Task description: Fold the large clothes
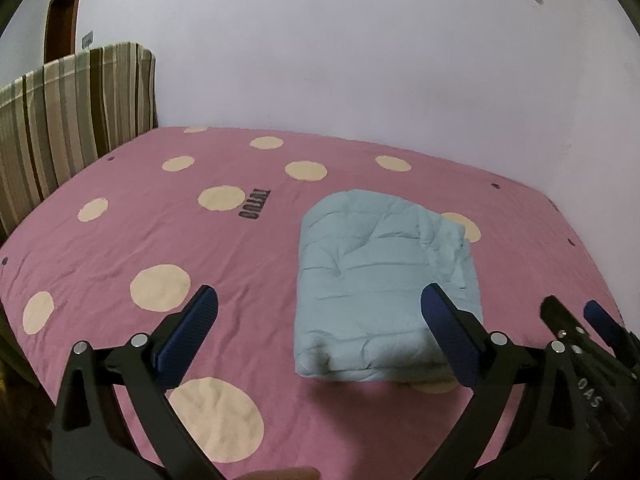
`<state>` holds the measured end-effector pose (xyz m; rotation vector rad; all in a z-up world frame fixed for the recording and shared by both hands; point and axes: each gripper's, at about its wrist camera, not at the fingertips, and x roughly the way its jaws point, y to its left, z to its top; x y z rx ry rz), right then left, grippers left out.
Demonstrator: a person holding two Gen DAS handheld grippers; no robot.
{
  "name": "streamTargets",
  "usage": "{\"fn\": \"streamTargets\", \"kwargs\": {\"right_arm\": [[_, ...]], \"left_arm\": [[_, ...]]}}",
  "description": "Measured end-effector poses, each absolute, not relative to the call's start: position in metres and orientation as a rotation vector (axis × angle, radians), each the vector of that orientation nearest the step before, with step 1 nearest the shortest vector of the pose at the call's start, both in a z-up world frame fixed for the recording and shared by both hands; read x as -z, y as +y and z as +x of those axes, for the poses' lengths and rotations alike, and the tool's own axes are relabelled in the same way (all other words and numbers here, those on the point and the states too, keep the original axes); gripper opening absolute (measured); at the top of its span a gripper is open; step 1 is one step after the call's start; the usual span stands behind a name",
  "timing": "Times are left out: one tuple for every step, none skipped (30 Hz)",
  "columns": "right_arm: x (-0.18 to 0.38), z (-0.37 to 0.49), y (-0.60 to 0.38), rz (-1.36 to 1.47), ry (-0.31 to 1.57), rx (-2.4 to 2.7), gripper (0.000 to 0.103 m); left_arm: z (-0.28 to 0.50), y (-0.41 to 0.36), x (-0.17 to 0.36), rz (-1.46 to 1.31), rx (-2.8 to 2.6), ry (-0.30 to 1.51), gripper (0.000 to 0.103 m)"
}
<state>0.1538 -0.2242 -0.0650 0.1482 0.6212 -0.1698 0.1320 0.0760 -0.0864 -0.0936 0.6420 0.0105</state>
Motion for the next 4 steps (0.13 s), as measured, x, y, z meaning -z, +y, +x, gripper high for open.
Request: {"fn": "streamTargets", "kwargs": {"right_arm": [[0.067, 0.156, -0.227, 0.149, 0.624, 0.170, 0.077], [0.070, 0.158, -0.230, 0.151, 0.627, 0.172, 0.077], [0.073, 0.161, -0.234, 0.150, 0.630, 0.177, 0.077], [0.076, 0.166, -0.241, 0.149, 0.637, 0.188, 0.077]], "left_arm": [[0.138, 0.078, 0.090, -0.101, -0.014, 0.659, 0.101], [0.143, 0.080, 0.094, -0.107, -0.022, 0.672, 0.101], [0.148, 0.083, 0.098, -0.111, -0.030, 0.683, 0.101], [0.157, 0.088, 0.106, -0.114, -0.040, 0.700, 0.101]]}}
